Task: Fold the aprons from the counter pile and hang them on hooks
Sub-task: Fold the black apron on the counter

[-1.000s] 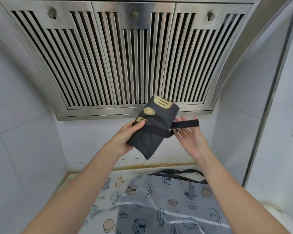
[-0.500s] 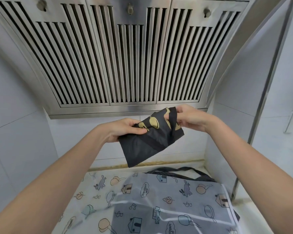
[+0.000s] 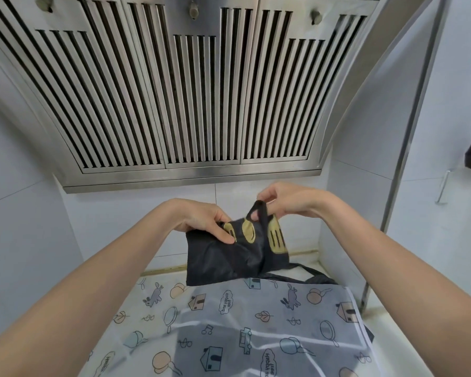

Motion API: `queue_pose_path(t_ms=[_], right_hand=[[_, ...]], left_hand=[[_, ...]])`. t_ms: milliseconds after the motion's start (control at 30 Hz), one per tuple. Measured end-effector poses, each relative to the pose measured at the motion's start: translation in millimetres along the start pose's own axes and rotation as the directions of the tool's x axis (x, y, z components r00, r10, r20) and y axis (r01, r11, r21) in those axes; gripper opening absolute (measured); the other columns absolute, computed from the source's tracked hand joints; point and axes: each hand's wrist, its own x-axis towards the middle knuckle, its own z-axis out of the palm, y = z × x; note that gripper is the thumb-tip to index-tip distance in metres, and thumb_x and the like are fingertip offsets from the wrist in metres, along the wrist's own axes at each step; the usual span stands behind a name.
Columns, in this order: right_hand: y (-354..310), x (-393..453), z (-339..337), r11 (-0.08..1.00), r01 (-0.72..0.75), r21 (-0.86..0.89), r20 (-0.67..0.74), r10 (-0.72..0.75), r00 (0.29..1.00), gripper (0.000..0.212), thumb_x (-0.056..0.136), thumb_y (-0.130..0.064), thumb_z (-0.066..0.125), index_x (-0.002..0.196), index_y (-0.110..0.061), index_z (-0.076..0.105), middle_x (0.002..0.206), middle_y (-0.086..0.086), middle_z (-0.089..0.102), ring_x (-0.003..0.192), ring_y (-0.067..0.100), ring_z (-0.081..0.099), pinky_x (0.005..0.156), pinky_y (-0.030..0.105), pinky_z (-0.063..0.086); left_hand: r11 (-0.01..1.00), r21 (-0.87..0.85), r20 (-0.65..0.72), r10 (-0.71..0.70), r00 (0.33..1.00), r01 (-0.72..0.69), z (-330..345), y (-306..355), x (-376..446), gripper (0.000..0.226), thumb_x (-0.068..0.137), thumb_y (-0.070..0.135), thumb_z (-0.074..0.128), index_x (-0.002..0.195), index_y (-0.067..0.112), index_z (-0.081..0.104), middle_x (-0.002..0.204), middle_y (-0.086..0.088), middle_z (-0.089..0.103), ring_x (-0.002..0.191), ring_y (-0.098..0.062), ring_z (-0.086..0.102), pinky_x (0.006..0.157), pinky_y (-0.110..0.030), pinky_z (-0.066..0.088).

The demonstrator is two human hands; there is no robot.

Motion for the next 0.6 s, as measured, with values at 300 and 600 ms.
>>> queue_pose_path(t_ms=[300,600], right_hand=[[-15,-10,0,0.881,-0.162,-0.445,-0.041,0.160,0.986,0.035,0.088,-0.041,0.062,0.108,-0.013,0.063,0.102,0.004,0.069,0.092,0.017,0.067,0.083,0.027,0.053],[33,-62,-18,0.852,-0.320,-0.414,-0.240,0.236,0.942,0.025,0.088,-0.024,0.065,0.096,-0.002,0.071,0.089,0.009,0.069,0.078,0.016,0.059,0.074,0.026,0.049]], left_hand=[[0.980,0.152,-0.097,0.146,0.984,-0.131,25,9,35,0.004,0.087,0.022,0.067,0.085,0.020,0.070,0.080,0.008,0.065,0.078,-0.007,0.061,0.075,-0.018,0.048],[0.918,0.210,-0.020,0.349,0.937,-0.337,46,53,74,0.006,0.088,0.016,0.065,0.089,0.013,0.070,0.074,0.008,0.064,0.068,-0.001,0.057,0.066,-0.011,0.045]])
